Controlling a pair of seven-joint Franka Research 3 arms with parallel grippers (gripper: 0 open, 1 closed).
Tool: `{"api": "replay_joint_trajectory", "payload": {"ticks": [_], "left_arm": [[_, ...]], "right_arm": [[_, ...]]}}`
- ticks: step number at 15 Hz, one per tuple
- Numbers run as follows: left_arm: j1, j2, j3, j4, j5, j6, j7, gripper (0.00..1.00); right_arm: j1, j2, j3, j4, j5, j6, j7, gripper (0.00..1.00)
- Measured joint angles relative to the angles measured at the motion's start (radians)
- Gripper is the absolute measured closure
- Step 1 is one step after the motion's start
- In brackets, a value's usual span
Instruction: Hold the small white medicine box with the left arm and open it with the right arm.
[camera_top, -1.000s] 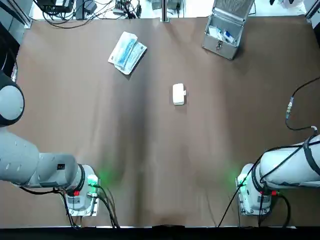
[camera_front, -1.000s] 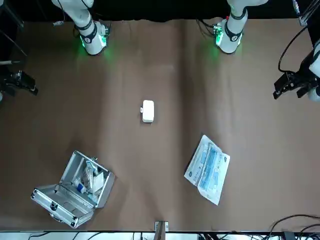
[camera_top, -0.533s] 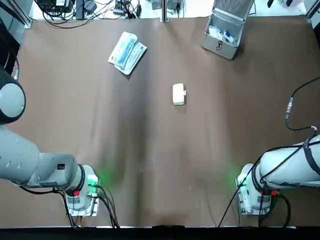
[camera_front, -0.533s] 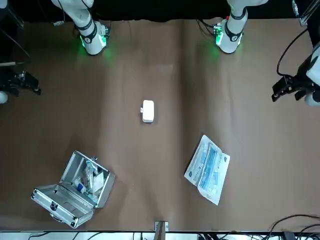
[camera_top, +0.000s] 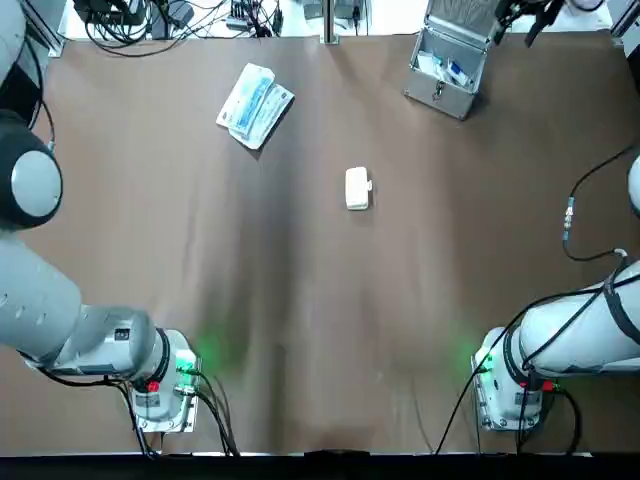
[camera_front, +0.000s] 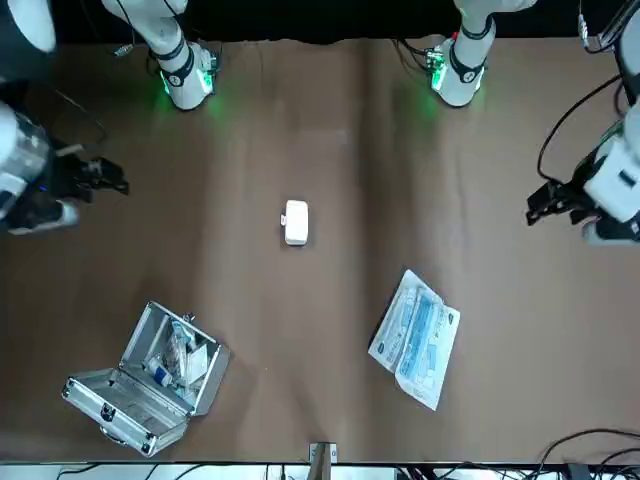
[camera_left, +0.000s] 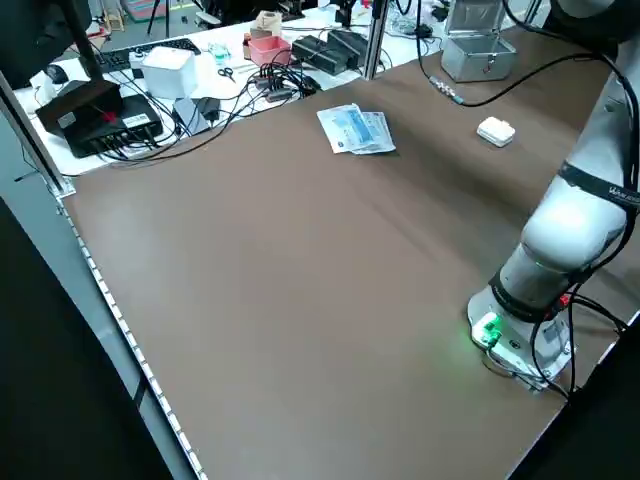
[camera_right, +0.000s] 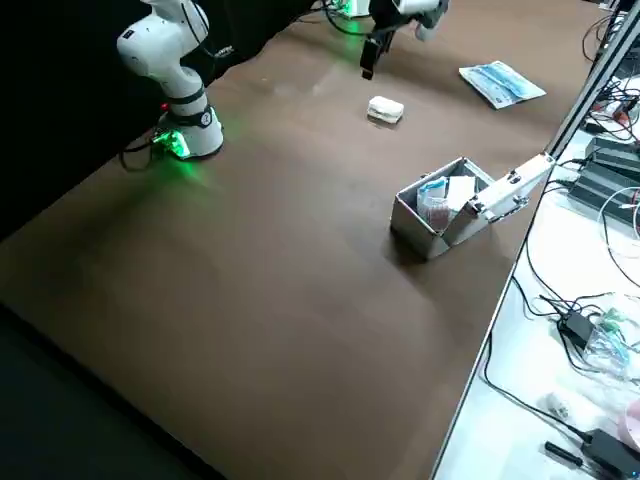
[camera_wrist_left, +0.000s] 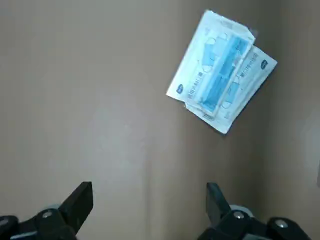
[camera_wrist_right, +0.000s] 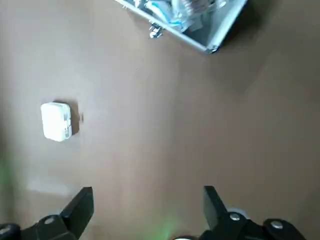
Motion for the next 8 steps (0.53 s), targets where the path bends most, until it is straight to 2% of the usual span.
{"api": "replay_joint_trajectory", "payload": {"ticks": [3,4,5,6,7,8], "left_arm": [[0.001,0.045,-0.004,0.017,-0.050,0.013,0.000,0.00],[0.005,0.057,-0.004,0.025,-0.057,0.013,0.000,0.00],[0.009,0.066,-0.004,0.031,-0.062,0.013,0.004,0.00],[0.012,0.072,-0.003,0.034,-0.066,0.013,0.021,0.00],[0.016,0.079,-0.001,0.035,-0.069,0.013,0.048,0.00],[0.021,0.087,0.002,0.035,-0.075,0.013,0.087,0.00]], "right_arm": [[0.014,0.041,0.000,-0.016,0.052,0.024,0.010,0.08],[0.019,0.047,0.000,-0.031,0.064,0.053,0.031,0.11],[0.029,0.051,0.000,-0.051,0.071,0.082,0.057,0.20],[0.045,0.053,0.001,-0.072,0.073,0.110,0.081,0.20],[0.062,0.053,0.001,-0.095,0.074,0.138,0.100,0.26],[0.079,0.053,0.002,-0.117,0.074,0.167,0.114,0.27]]}}
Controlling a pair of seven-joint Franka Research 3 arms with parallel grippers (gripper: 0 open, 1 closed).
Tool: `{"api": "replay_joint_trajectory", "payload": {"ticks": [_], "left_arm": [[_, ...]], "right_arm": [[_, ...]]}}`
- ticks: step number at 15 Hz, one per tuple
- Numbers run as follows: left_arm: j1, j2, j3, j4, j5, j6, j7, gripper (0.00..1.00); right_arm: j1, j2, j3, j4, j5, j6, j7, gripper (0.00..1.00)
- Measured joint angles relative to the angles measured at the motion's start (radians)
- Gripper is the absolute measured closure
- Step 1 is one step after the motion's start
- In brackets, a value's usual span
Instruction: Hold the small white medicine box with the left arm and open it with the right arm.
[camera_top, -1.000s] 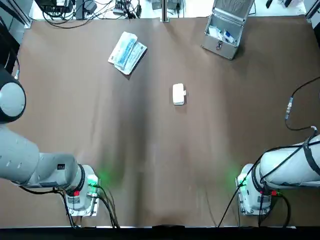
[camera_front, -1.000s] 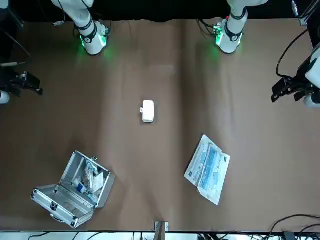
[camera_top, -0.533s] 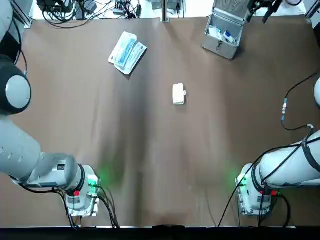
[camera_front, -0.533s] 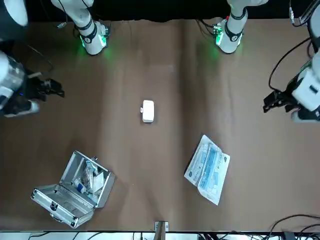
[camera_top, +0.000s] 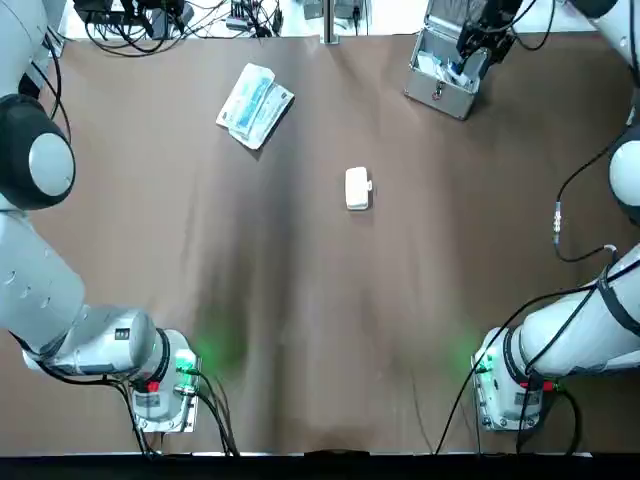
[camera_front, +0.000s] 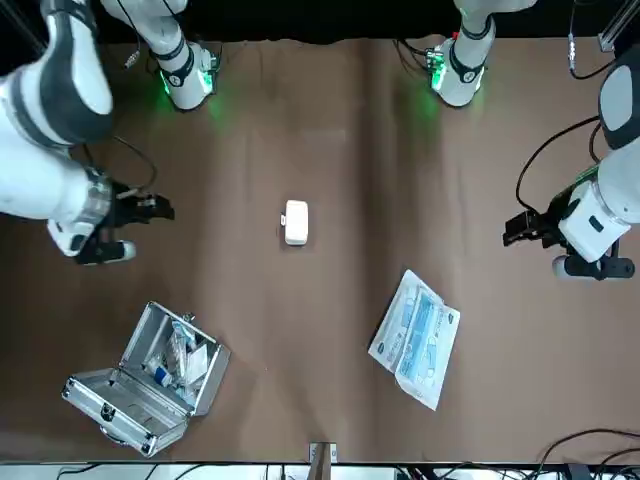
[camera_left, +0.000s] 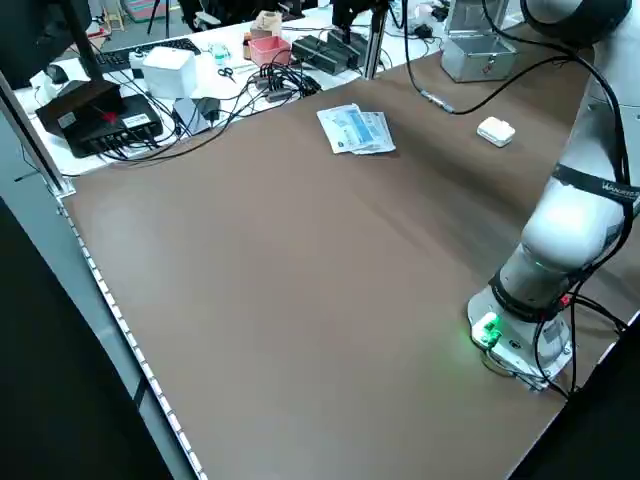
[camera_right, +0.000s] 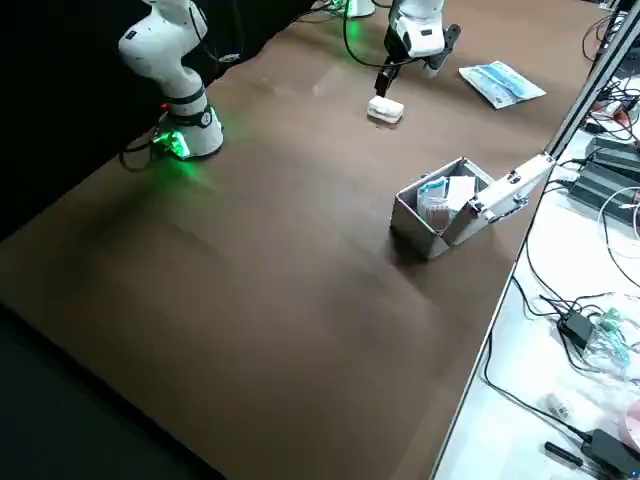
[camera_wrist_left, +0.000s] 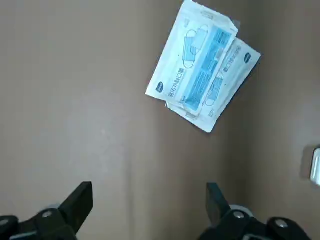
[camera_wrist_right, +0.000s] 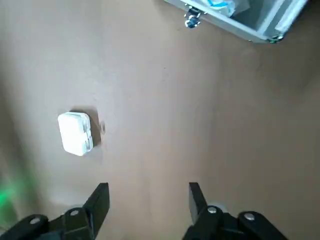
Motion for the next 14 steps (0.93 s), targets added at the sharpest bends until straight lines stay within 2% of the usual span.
{"api": "replay_joint_trajectory", "payload": {"ticks": [1,2,4,5,6,7,8,9,10,11,13,14], "left_arm": [[0.013,0.010,0.002,0.002,-0.016,0.000,0.045,0.00],[0.035,0.023,0.003,0.007,-0.038,0.000,0.098,0.00],[0.084,0.049,0.005,0.019,-0.095,0.000,0.217,0.00],[0.103,0.058,0.005,0.024,-0.133,0.000,0.275,0.00],[0.117,0.063,0.005,0.028,-0.183,0.000,0.329,0.00],[0.129,0.065,0.005,0.031,-0.244,0.000,0.391,0.00],[0.137,0.067,0.005,0.032,-0.311,0.000,0.460,0.00],[0.144,0.070,0.006,0.032,-0.377,0.000,0.530,0.00],[0.152,0.079,0.006,0.032,-0.450,0.000,0.607,0.00],[0.159,0.094,0.006,0.032,-0.522,0.000,0.687,0.00],[0.165,0.137,0.005,0.031,-0.651,0.000,0.854,0.00],[0.165,0.160,0.002,0.031,-0.697,0.000,0.923,0.00]], "right_arm": [[0.014,0.000,0.000,-0.020,0.000,0.023,0.005,0.29],[0.025,0.000,0.000,-0.039,0.000,0.039,0.010,0.37],[0.034,0.002,0.000,-0.068,0.000,0.053,0.014,0.40],[0.037,0.005,0.000,-0.078,0.001,0.057,0.014,0.49],[0.040,0.012,0.000,-0.083,0.001,0.062,0.014,0.50],[0.047,0.022,0.000,-0.086,0.002,0.067,0.014,0.51],[0.054,0.033,0.001,-0.088,0.002,0.071,0.014,0.59],[0.061,0.042,0.001,-0.089,0.002,0.074,0.014,0.63],[0.066,0.051,0.001,-0.090,0.002,0.074,0.014,0.64],[0.070,0.059,0.001,-0.090,0.002,0.075,0.014,0.72],[0.079,0.074,0.001,-0.091,0.004,0.084,0.014,0.75],[0.083,0.080,0.001,-0.091,0.004,0.091,0.014,0.84]]}}
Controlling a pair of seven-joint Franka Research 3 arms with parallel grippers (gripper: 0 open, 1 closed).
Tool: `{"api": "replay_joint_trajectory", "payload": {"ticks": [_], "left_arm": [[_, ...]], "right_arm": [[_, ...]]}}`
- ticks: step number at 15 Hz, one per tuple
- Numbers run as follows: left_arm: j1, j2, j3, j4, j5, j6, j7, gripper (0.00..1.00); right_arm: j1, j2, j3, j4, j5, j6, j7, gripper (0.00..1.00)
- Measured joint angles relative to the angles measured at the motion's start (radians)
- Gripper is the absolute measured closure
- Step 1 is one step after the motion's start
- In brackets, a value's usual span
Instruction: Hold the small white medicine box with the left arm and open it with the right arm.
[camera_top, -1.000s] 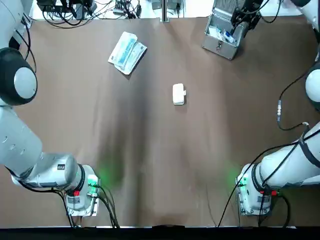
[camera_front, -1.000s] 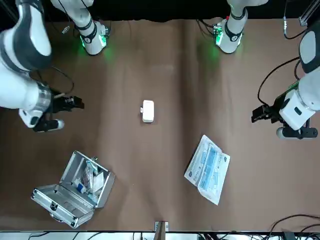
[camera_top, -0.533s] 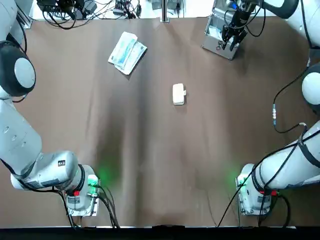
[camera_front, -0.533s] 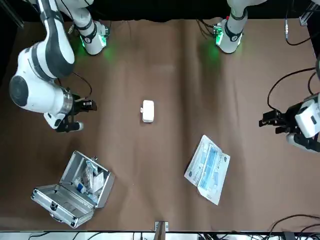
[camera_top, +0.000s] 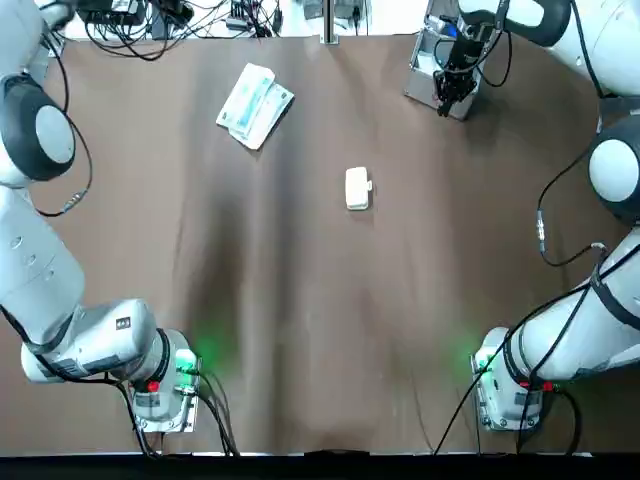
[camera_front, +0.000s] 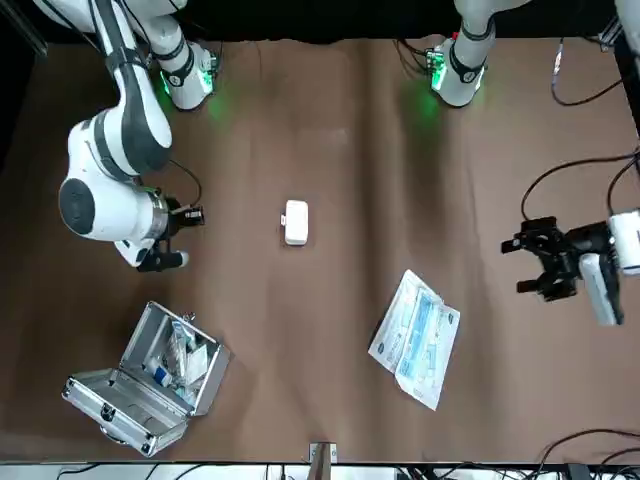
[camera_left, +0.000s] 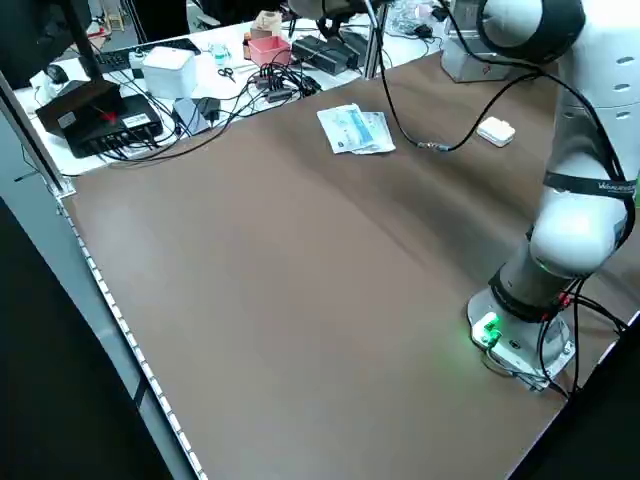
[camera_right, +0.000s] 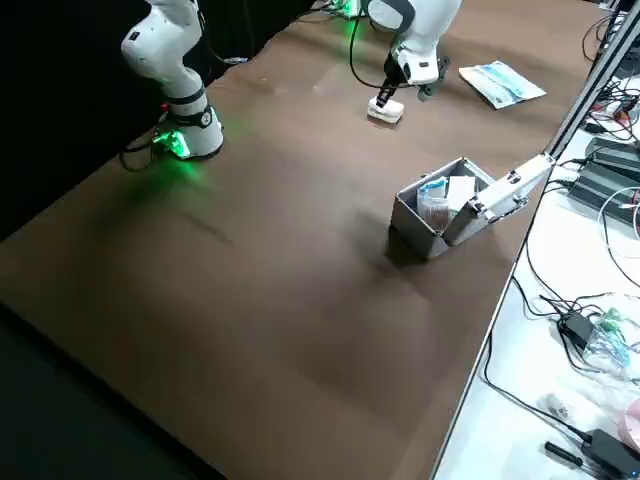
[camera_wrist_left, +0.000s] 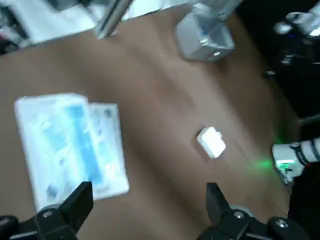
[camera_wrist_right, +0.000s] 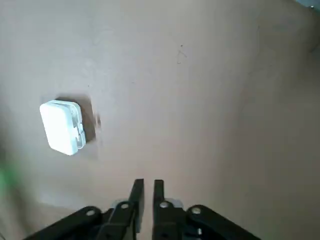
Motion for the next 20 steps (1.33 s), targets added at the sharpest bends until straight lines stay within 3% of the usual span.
{"api": "replay_joint_trajectory", "payload": {"ticks": [5,10,16,20], "left_arm": [[-0.001,0.111,-0.063,-0.001,-0.187,-0.006,0.377,0.00],[-0.001,0.200,-0.085,-0.001,-0.296,-0.073,0.721,0.00],[-0.009,0.334,-0.164,-0.017,-0.353,-0.146,1.143,0.00],[-0.037,0.426,-0.179,-0.023,-0.356,-0.193,1.369,0.00]], "right_arm": [[0.036,0.058,0.001,-0.002,0.009,0.081,0.001,0.99],[0.047,0.099,0.001,-0.047,0.110,0.203,-0.001,0.99],[0.064,0.150,0.003,-0.070,0.251,0.227,-0.060,0.99],[0.079,0.197,0.003,-0.088,0.332,0.280,-0.122,0.99]]}}
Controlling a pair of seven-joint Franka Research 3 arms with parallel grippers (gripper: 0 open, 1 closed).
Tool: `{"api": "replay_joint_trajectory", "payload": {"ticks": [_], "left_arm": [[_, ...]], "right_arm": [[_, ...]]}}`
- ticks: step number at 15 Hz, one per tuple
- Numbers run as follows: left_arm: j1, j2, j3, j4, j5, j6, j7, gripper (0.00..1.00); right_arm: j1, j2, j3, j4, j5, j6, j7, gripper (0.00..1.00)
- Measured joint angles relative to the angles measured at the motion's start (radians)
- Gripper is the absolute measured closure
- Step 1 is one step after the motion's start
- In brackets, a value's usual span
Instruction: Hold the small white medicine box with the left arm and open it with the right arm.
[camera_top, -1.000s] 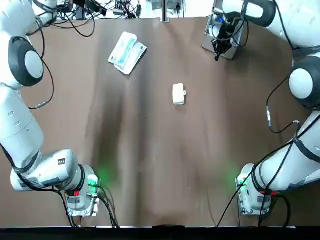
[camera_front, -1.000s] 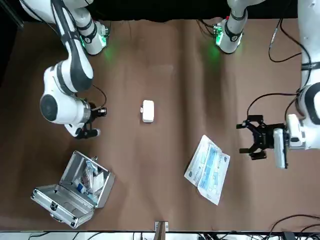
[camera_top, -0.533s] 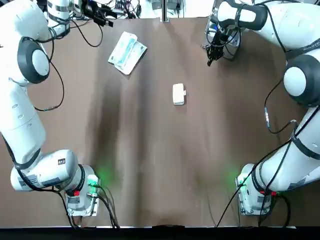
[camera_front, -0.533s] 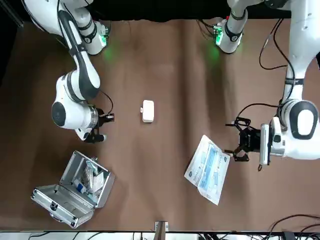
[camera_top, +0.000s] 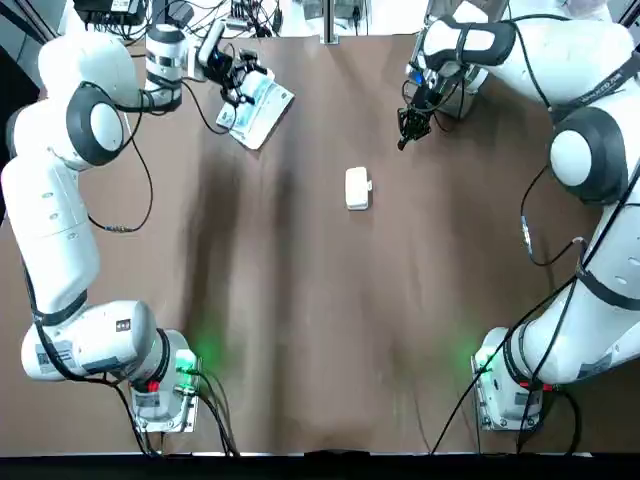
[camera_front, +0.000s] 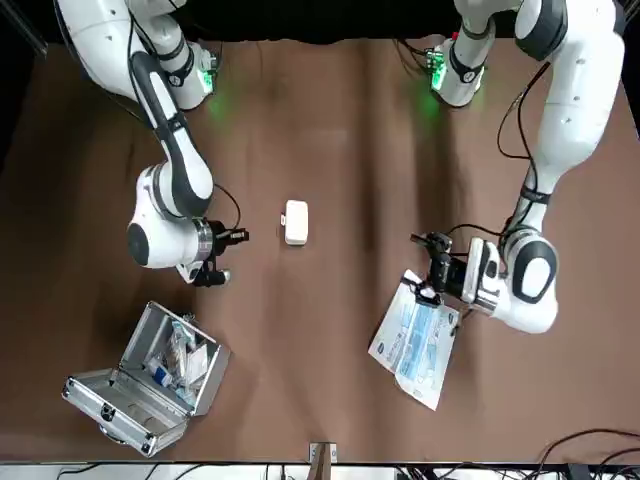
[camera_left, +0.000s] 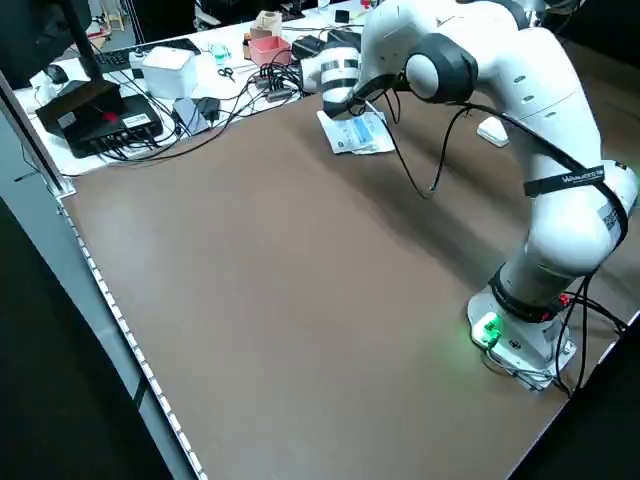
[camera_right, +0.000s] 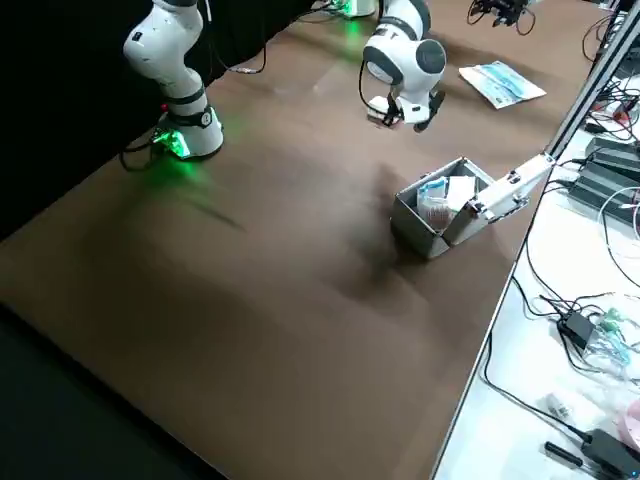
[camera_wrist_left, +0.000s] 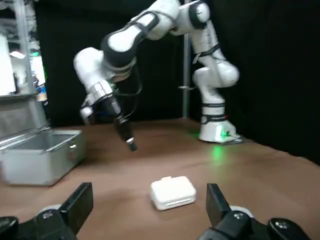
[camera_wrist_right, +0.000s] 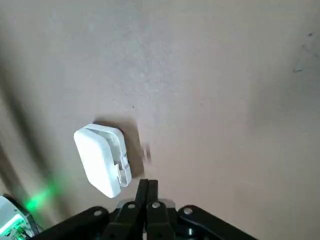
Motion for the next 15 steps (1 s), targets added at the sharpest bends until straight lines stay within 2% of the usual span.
{"api": "replay_joint_trajectory", "payload": {"ticks": [4,8,11,15], "left_arm": [[-0.056,0.048,-0.002,-0.048,0.054,-0.027,0.035,0.00],[-0.138,0.079,-0.002,-0.073,0.061,-0.004,0.058,0.00],[-0.190,0.081,-0.005,-0.083,0.049,0.097,0.117,0.00],[-0.296,0.091,-0.007,-0.097,-0.022,0.282,0.135,0.00]], "right_arm": [[0.024,0.011,0.001,-0.032,0.084,0.028,-0.074,0.99],[0.045,0.044,0.001,-0.047,0.162,0.034,-0.196,0.99],[0.044,0.062,-0.003,-0.047,0.169,0.033,-0.274,0.99],[0.043,0.084,-0.004,-0.048,0.172,0.032,-0.322,0.99]]}}
